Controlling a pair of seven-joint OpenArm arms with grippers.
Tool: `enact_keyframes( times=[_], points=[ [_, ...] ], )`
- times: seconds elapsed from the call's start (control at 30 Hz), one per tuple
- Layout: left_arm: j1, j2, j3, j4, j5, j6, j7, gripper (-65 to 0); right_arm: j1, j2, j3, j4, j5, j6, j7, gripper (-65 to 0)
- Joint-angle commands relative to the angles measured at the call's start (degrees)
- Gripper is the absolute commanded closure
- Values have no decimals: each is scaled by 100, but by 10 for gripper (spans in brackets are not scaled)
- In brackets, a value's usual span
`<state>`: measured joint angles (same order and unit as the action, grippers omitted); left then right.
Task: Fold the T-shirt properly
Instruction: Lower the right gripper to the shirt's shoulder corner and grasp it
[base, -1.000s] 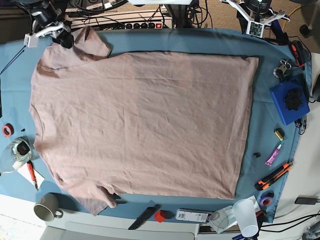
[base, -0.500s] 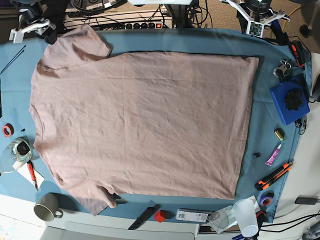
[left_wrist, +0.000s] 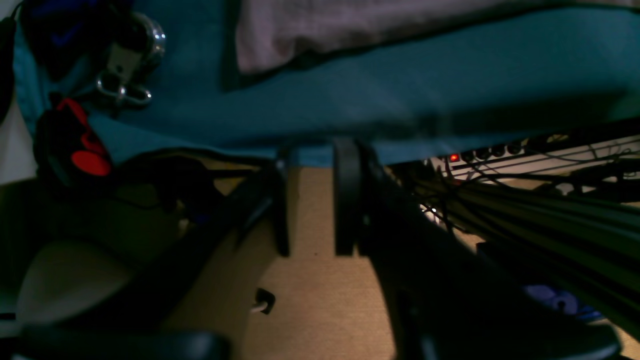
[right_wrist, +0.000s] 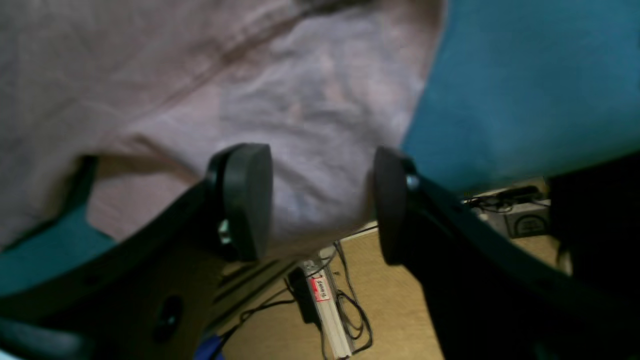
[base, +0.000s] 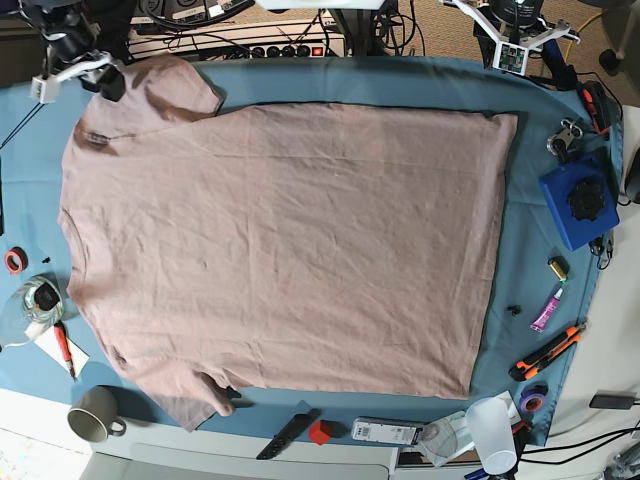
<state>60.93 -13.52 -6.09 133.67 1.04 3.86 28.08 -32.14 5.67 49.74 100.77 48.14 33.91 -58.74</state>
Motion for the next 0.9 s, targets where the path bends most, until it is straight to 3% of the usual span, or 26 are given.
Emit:
enact_keyframes(
  times=[0.0,0.2,0.47,0.7,0.87],
  points=[
    [81,-13,-9,114,26,17,-111,-132,-37,52,-55,70,-24,-46,210,-320],
    [81,-13,-9,114,26,17,-114,-132,-42,52,-201,-39,-321,-278,317,-320],
    [76,-15,-11,114,26,17,-221,-132,-39,122,549,-39,-319,-262,365,-320],
    [-79,-15,-9,114,26,17,-208,-132,-7,160,476,-39,-280,-258,354,-320],
    [-79,-15,-9,114,26,17,-210,-132,-7,162,13,-39,-323,-260,339,-320]
  ],
)
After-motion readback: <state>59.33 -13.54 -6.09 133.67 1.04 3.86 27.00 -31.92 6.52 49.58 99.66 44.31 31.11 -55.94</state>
